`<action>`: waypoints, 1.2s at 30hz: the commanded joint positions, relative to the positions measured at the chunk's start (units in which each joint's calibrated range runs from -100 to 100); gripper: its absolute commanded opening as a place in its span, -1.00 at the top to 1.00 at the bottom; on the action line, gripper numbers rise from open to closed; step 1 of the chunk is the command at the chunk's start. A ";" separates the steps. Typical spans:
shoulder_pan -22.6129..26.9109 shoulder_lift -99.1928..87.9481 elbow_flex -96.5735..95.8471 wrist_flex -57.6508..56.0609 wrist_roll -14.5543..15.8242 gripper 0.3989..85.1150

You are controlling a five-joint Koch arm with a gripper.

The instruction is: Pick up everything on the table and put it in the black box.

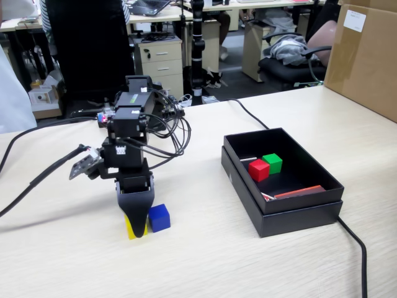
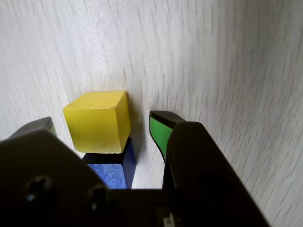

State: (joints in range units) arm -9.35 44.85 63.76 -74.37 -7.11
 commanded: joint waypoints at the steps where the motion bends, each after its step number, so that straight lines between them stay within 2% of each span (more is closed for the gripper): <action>1: -0.15 -1.08 5.96 -0.14 -0.24 0.29; 5: -0.34 -0.51 6.96 -0.14 -0.29 0.51; 6: -0.39 -0.16 7.68 -0.14 -0.29 0.69; 8: -0.59 -0.16 8.04 -0.14 -0.20 0.87; 12: -0.93 -6.47 6.32 -1.27 -0.10 0.87; 15: -0.39 -20.47 0.61 -3.60 0.24 0.87; 17: 1.90 -35.96 -5.74 -4.29 0.98 0.87; 18: 6.45 -46.86 -9.45 -4.46 2.88 0.87; 20: 12.06 -51.45 -11.00 -4.46 5.42 0.87; 21: 16.26 -51.68 -10.72 -4.46 7.57 0.87; 26: 23.30 -43.65 -7.19 -4.46 11.48 0.87; 36: 27.45 -23.11 -0.30 -4.46 14.02 0.85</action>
State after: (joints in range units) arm 17.31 21.42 58.65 -78.63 6.42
